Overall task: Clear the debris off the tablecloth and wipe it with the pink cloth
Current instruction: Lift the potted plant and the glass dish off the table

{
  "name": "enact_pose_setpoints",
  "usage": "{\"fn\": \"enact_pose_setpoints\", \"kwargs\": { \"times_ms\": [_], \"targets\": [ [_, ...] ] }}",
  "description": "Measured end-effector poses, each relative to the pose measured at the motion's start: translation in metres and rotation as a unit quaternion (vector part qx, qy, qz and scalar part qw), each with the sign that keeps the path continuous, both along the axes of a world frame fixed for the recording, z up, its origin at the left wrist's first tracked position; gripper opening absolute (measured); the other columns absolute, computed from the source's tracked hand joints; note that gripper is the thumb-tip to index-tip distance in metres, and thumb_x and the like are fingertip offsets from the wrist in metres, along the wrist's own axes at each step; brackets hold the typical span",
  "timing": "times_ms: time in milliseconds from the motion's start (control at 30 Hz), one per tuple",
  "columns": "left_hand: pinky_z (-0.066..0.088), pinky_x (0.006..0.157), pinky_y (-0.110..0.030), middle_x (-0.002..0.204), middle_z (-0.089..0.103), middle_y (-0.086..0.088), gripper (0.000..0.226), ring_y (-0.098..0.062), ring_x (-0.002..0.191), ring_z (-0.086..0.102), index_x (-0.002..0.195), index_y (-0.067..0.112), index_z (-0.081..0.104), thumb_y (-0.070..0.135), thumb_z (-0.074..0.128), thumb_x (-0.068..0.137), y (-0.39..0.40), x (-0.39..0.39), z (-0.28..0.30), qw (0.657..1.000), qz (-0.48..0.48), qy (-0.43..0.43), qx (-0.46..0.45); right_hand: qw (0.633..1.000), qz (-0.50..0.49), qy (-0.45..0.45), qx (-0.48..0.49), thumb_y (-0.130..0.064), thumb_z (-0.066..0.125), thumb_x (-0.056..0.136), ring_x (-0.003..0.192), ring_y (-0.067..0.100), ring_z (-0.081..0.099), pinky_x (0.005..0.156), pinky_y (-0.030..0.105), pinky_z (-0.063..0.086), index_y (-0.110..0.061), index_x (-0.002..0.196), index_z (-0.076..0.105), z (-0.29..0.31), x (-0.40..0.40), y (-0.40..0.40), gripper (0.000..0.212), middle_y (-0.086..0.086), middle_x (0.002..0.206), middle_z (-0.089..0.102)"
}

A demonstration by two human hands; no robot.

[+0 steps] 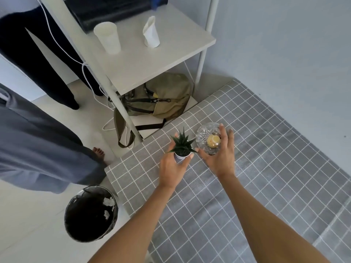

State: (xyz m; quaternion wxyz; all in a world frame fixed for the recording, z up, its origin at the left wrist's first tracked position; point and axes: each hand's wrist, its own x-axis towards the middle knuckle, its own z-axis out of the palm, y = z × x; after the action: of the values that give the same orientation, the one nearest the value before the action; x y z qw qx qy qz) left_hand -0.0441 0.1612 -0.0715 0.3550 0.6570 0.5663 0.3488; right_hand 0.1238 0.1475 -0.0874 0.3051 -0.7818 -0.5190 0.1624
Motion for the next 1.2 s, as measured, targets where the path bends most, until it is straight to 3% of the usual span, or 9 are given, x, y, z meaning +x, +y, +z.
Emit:
{"fn": "enact_pose_setpoints", "kwargs": {
  "times_ms": [100, 300, 400, 600, 833, 967, 1100, 1200],
  "targets": [
    [0.036, 0.081, 0.005, 0.109, 0.068, 0.004, 0.043, 0.001, 0.100, 0.056, 0.113, 0.010, 0.065, 0.030, 0.077, 0.077, 0.000, 0.000, 0.005, 1.000, 0.008, 0.005, 0.000, 1.000, 0.005, -0.004, 0.006, -0.059, 0.078, 0.068, 0.140, 0.035, 0.028, 0.102, 0.060, 0.041, -0.036, 0.149, 0.013, -0.004, 0.002, 0.002, 0.105, 0.017, 0.152, 0.025],
    [0.040, 0.074, 0.002, 0.105, 0.068, 0.010, 0.045, 0.000, 0.092, 0.060, 0.113, 0.015, 0.064, 0.037, 0.077, 0.076, 0.000, -0.008, 0.010, 0.999, 0.011, 0.028, -0.012, 1.000, -0.012, 0.001, 0.018, -0.050, 0.079, 0.066, 0.133, 0.035, 0.038, 0.101, 0.057, 0.042, -0.030, 0.147, 0.020, -0.006, 0.002, 0.005, 0.102, 0.018, 0.143, 0.036],
    [0.049, 0.080, -0.011, 0.104, 0.069, 0.009, 0.054, 0.001, 0.093, 0.061, 0.121, 0.013, 0.061, 0.040, 0.076, 0.076, 0.000, -0.016, 0.012, 0.999, 0.008, 0.031, -0.011, 0.999, -0.021, 0.007, 0.024, -0.046, 0.081, 0.066, 0.133, 0.036, 0.037, 0.103, 0.058, 0.039, -0.029, 0.147, 0.022, -0.006, -0.001, 0.005, 0.102, 0.018, 0.144, 0.036],
    [0.055, 0.081, -0.024, 0.096, 0.065, 0.017, 0.060, -0.004, 0.092, 0.064, 0.124, 0.012, 0.058, 0.039, 0.077, 0.075, -0.005, -0.030, 0.020, 0.999, 0.002, 0.031, -0.010, 0.999, -0.026, 0.000, 0.042, -0.042, 0.083, 0.065, 0.129, 0.035, 0.038, 0.105, 0.057, 0.038, -0.028, 0.145, 0.025, -0.005, -0.007, -0.007, 0.100, 0.016, 0.140, 0.036],
    [0.054, 0.083, -0.024, 0.103, 0.069, 0.009, 0.055, -0.005, 0.094, 0.064, 0.121, 0.013, 0.060, 0.038, 0.077, 0.075, -0.007, -0.037, 0.018, 0.999, -0.021, 0.033, 0.015, 0.998, -0.022, -0.006, 0.052, -0.044, 0.084, 0.065, 0.132, 0.035, 0.035, 0.107, 0.052, 0.031, -0.030, 0.142, 0.027, -0.006, -0.007, -0.004, 0.097, 0.014, 0.145, 0.036],
    [0.046, 0.080, -0.005, 0.102, 0.066, 0.013, 0.057, 0.004, 0.090, 0.058, 0.125, 0.011, 0.058, 0.034, 0.078, 0.077, -0.009, -0.042, 0.018, 0.998, -0.035, 0.040, 0.027, 0.996, -0.042, -0.005, 0.073, -0.036, 0.085, 0.063, 0.127, 0.033, 0.035, 0.105, 0.047, 0.031, -0.023, 0.141, 0.032, -0.006, -0.013, -0.002, 0.095, 0.015, 0.137, 0.040],
    [0.047, 0.077, -0.008, 0.103, 0.069, 0.007, 0.063, 0.002, 0.088, 0.058, 0.130, 0.009, 0.054, 0.036, 0.076, 0.077, -0.008, -0.051, 0.017, 0.996, -0.054, 0.056, 0.032, 0.994, -0.066, -0.003, 0.088, -0.039, 0.085, 0.061, 0.120, 0.030, 0.041, 0.105, 0.041, 0.029, -0.021, 0.140, 0.034, -0.009, -0.019, -0.012, 0.095, 0.013, 0.130, 0.044],
    [0.052, 0.077, -0.018, 0.105, 0.070, 0.006, 0.064, -0.005, 0.090, 0.063, 0.131, 0.011, 0.053, 0.040, 0.075, 0.078, -0.008, -0.055, 0.018, 0.995, -0.061, 0.075, 0.031, 0.990, -0.097, -0.014, 0.101, -0.040, 0.086, 0.060, 0.119, 0.030, 0.045, 0.108, 0.046, 0.033, -0.018, 0.140, 0.037, -0.011, -0.023, -0.033, 0.096, 0.013, 0.126, 0.048]
  ]
}}
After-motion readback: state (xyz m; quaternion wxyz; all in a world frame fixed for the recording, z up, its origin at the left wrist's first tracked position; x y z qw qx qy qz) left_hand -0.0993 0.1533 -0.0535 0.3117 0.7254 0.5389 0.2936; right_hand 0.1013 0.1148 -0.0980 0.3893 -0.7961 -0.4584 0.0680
